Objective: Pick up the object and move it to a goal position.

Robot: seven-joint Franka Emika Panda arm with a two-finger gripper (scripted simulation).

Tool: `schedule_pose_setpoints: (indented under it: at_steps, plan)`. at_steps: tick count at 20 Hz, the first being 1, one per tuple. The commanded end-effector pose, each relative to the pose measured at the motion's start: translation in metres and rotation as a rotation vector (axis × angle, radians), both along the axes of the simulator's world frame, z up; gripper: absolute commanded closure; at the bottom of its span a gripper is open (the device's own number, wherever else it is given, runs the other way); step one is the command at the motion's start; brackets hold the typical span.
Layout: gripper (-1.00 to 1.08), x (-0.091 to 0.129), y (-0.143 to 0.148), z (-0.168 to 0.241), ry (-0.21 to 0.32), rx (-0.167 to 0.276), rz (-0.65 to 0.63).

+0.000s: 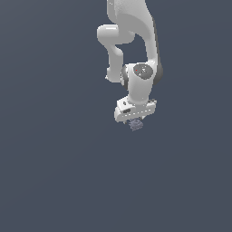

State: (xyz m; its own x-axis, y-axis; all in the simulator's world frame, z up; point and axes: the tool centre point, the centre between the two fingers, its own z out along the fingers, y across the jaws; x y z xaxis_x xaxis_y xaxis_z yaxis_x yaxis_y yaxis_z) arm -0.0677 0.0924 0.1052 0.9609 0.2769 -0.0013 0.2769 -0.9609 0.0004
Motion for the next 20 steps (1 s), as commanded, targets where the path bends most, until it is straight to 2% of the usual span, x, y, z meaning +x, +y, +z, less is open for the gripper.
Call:
schedule_pose_setpoints:
  at_steps: [1, 6, 12, 20]
  plan:
    - [-0.92, -0.01, 0.011, -0.007, -0.001, 0.0, 0.037]
    - [-0.92, -0.022, 0.023, -0.015, -0.001, 0.001, 0.075]
    - [-0.92, -0.022, 0.023, -0.018, 0.0, 0.001, 0.074]
    - [-0.92, -0.023, 0.024, -0.051, -0.001, 0.001, 0.077]
